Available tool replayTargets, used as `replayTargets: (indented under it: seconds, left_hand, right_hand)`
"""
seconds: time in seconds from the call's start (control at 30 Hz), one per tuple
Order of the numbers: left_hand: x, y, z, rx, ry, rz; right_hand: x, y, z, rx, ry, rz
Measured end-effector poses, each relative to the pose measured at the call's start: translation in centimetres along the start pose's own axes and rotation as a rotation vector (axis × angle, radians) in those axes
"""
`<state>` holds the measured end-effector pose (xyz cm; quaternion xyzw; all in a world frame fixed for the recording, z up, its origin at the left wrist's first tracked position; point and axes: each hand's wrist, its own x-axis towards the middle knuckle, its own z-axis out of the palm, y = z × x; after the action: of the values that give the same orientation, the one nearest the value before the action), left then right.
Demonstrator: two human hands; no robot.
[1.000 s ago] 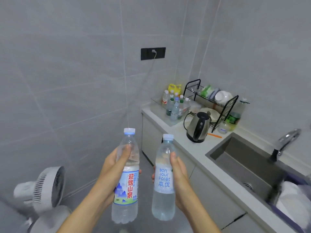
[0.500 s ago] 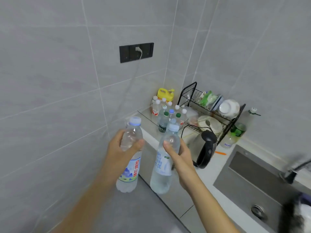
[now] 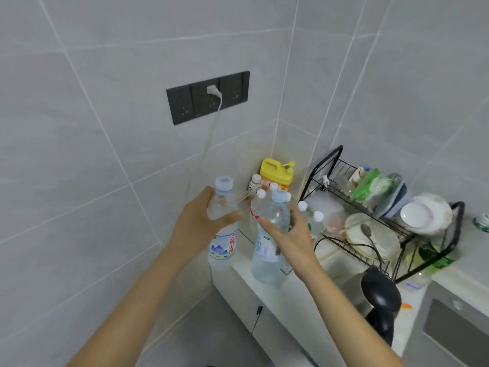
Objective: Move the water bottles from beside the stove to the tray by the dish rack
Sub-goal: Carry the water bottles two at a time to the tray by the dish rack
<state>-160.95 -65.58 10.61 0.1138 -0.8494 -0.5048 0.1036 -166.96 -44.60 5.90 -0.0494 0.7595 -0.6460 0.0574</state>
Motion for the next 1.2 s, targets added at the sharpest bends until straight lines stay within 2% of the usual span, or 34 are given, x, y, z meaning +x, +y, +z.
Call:
replayTargets:
  seconds: [0.33, 0.57, 0.73, 0.93, 1.2]
  left_hand:
    - [16.3, -5.8, 3.7, 0.076, -0.214, 0.081]
    - [24.1, -11.8, 6.4, -0.055, -0.462, 0.006]
    - [25.6, -15.5, 10.0, -0.040, -0.609, 0.002]
    - [23.6, -18.3, 12.9, 0.132, -0.667, 0.048]
    - [23.2, -19.8, 13.9, 0.105, -0.608, 0.103]
  right_hand:
    - [13.5, 4.1, 2.7, -0.377, 0.040, -0.056]
    - [16.2, 7.9, 5.5, -0.960, 0.132, -0.047]
    - [16.0, 10.8, 6.6, -1.202, 0.132, 0.040]
    - [14.8, 12.3, 7.5, -1.307, 0.198, 0.083]
    - [14.6, 13.8, 8.0, -1.492, 0.098, 0.083]
